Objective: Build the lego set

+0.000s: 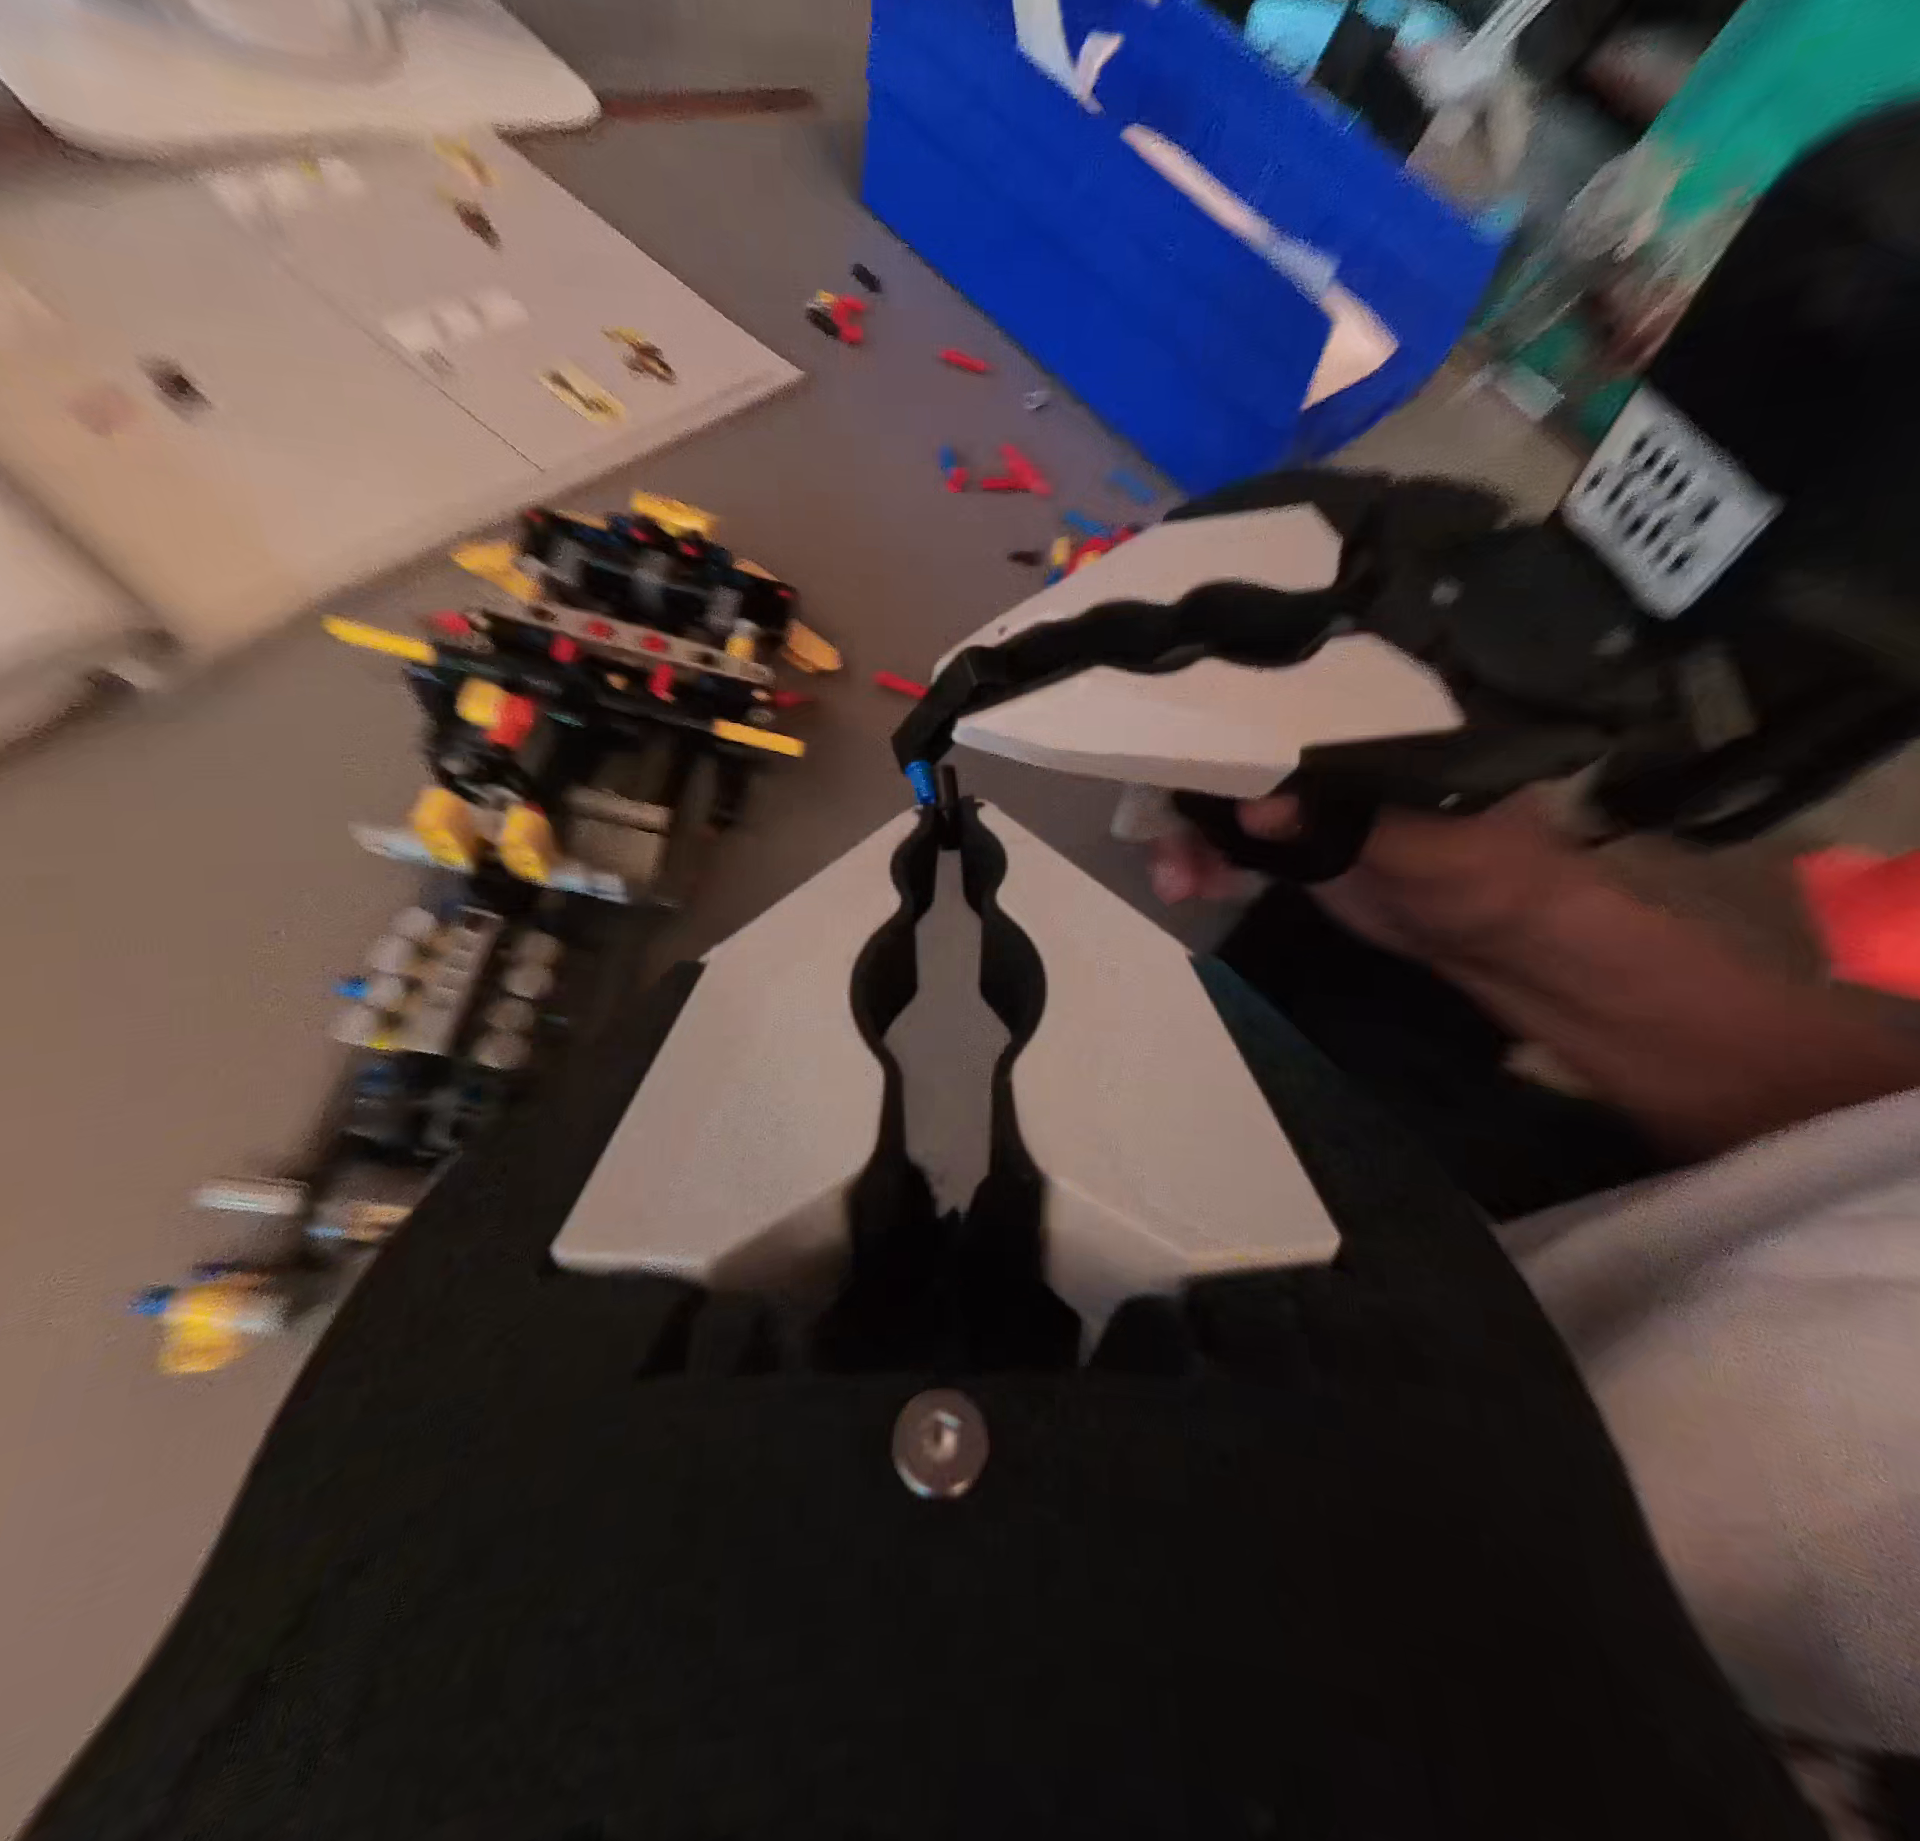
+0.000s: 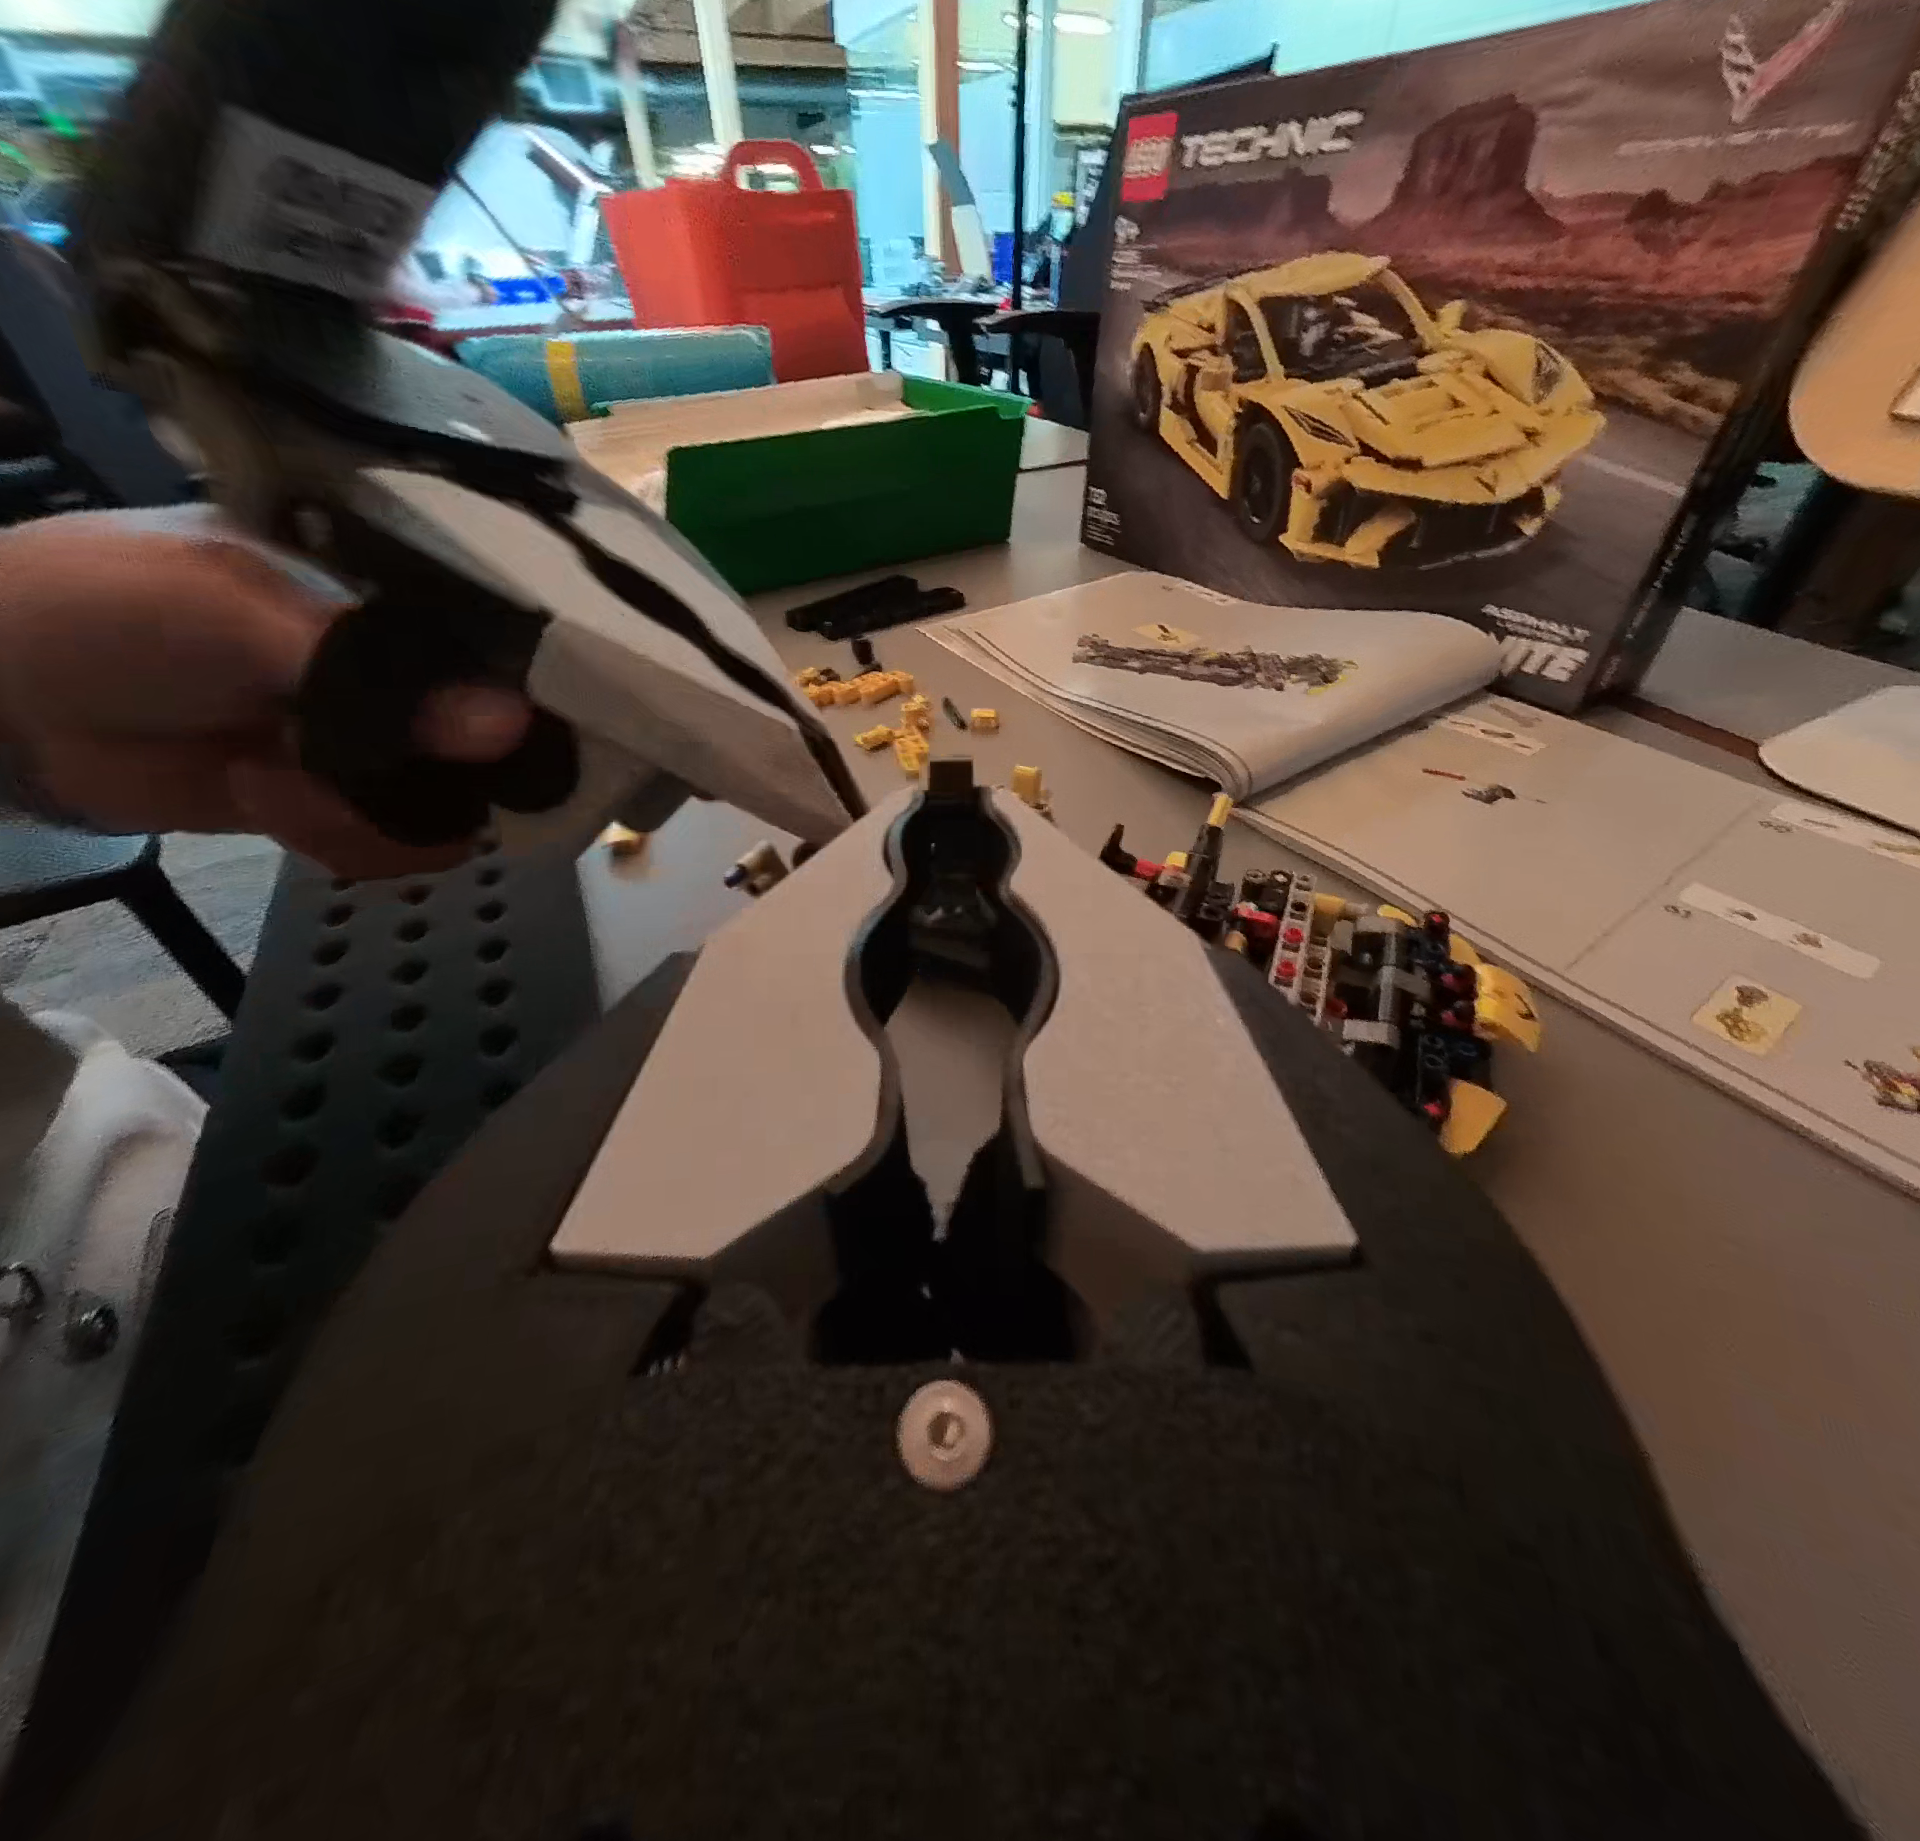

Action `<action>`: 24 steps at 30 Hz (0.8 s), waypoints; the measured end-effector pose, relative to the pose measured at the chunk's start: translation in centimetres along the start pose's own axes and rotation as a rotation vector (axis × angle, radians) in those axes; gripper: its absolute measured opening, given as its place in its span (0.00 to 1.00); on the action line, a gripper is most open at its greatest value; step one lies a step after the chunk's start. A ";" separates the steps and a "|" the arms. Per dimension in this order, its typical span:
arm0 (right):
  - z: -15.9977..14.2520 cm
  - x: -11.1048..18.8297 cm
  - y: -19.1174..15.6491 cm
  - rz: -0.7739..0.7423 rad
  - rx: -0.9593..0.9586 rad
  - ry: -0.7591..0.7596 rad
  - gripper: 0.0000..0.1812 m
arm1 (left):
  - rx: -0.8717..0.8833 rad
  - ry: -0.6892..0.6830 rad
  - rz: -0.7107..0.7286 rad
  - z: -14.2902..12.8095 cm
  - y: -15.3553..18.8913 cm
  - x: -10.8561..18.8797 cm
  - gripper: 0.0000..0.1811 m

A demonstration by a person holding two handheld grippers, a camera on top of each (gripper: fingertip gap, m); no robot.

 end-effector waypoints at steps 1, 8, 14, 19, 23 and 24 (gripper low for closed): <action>-0.1 0.0 0.3 -0.031 -0.013 -0.018 0.04 | -0.102 -0.010 0.058 0.1 0.0 0.0 0.02; -0.6 -0.2 1.0 -0.148 0.004 -0.093 0.04 | -0.128 0.015 0.045 0.1 -0.1 -0.5 0.03; -2.8 0.4 2.5 -0.170 0.005 -0.287 0.04 | -0.485 -0.400 -0.034 -6.2 -1.9 -1.4 0.03; -3.3 0.1 2.2 -0.134 -0.003 -0.300 0.04 | -0.501 -0.415 -0.086 -7.4 -2.0 -2.0 0.03; -3.4 0.2 2.2 -0.147 0.003 -0.300 0.04 | -0.493 -0.436 -0.119 -8.5 -2.0 -2.5 0.03; -3.4 0.3 2.3 -0.148 0.000 -0.297 0.04 | -0.488 -0.433 -0.125 -8.5 -2.0 -2.5 0.03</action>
Point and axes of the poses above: each gripper's, where its closed fingertips meet, x back along the fingers, z out of its top, y = z × x across the jaws, the point moved 5 cm from there along x, back along the fingers, and after that the axes turned 1 degree about -x, right-handed, at the moved point
